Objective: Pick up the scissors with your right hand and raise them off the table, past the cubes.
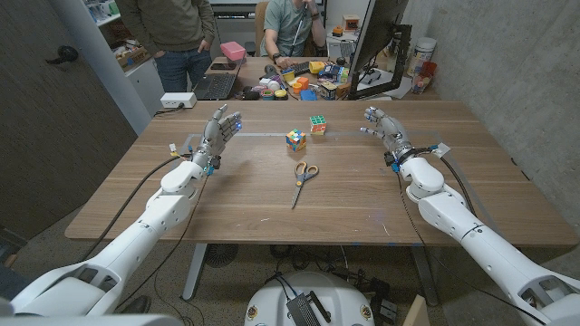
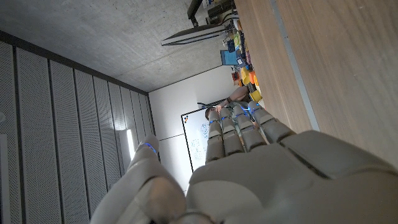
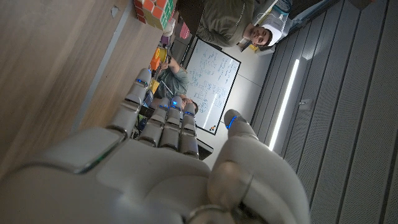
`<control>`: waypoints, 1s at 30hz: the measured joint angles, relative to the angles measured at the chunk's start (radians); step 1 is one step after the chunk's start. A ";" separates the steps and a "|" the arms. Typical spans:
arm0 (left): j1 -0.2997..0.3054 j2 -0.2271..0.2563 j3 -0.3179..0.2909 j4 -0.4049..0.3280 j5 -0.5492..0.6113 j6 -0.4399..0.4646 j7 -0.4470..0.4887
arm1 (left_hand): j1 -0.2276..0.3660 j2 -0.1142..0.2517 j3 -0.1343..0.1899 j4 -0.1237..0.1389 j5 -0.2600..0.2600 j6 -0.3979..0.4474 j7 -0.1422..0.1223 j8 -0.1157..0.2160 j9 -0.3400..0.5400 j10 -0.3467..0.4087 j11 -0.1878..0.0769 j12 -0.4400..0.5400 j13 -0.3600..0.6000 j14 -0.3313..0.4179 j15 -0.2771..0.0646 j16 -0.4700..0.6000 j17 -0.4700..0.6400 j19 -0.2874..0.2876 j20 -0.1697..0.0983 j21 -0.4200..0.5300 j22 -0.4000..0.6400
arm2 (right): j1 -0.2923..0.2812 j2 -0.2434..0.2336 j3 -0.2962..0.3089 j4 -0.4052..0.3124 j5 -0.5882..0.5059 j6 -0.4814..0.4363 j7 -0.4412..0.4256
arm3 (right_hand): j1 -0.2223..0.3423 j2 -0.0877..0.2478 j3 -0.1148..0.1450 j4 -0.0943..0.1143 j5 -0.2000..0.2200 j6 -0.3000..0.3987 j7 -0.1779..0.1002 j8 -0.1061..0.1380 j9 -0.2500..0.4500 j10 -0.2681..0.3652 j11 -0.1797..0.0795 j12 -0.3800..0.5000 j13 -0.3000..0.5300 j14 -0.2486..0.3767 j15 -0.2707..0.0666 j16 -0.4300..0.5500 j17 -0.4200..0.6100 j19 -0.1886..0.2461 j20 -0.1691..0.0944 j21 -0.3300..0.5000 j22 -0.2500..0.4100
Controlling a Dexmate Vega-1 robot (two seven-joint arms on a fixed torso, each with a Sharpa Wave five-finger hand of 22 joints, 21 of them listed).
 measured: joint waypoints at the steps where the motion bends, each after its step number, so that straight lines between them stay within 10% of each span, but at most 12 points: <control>1: 0.000 0.007 -0.004 0.007 -0.004 -0.001 -0.011 | 0.000 0.000 0.000 0.000 0.000 0.000 0.000 0.000 0.000 0.000 0.000 0.000 0.000 0.000 0.000 0.003 0.000 0.000 0.000 0.000 0.000 | -0.007 -0.014 -0.001 -0.030 -0.026 -0.013 -0.016 | 0.007 -0.007 0.000 -0.007 0.000 0.009 -0.001 0.002 0.000 0.004 -0.004 0.000 0.000 0.007 0.006 0.000 0.000 0.006 0.006 0.000 0.000; 11: -0.009 0.042 -0.025 0.042 -0.030 -0.010 -0.086 | 0.000 0.000 0.000 0.000 0.000 0.000 0.000 0.000 0.000 0.000 0.000 0.000 0.000 0.000 0.000 0.004 0.000 0.000 0.000 0.000 0.000 | -0.025 -0.143 -0.030 -0.231 -0.252 -0.129 -0.064 | 0.121 -0.111 0.010 -0.066 0.008 0.149 -0.057 0.032 0.000 0.029 -0.018 0.000 0.005 0.054 0.032 0.000 0.001 0.141 0.024 0.006 -0.005; 26: -0.027 0.073 -0.041 0.078 -0.053 -0.015 -0.185 | 0.000 0.000 0.000 0.000 0.000 0.000 0.000 0.000 0.000 0.005 -0.005 0.000 0.000 0.000 0.000 0.004 0.000 0.000 0.000 0.000 0.000 | 0.039 -0.328 -0.139 -0.557 -0.523 -0.360 0.033 | 0.172 -0.161 0.007 -0.057 0.032 0.149 -0.225 0.000 0.000 0.058 0.000 0.006 0.009 0.055 0.092 0.000 0.003 0.137 0.036 -0.051 -0.004; 30: -0.040 0.081 -0.043 0.105 -0.058 -0.022 -0.208 | 0.000 0.000 0.000 0.000 0.000 0.006 -0.006 0.000 0.000 0.005 -0.005 0.000 0.000 0.000 0.000 0.004 0.000 0.000 0.000 0.000 0.000 | 0.086 -0.351 -0.194 -0.643 -0.723 -0.532 0.192 | 0.157 -0.176 -0.009 -0.041 0.034 0.106 -0.256 -0.020 -0.002 0.050 0.011 0.006 0.007 0.041 0.127 -0.005 0.007 0.120 0.039 -0.071 -0.003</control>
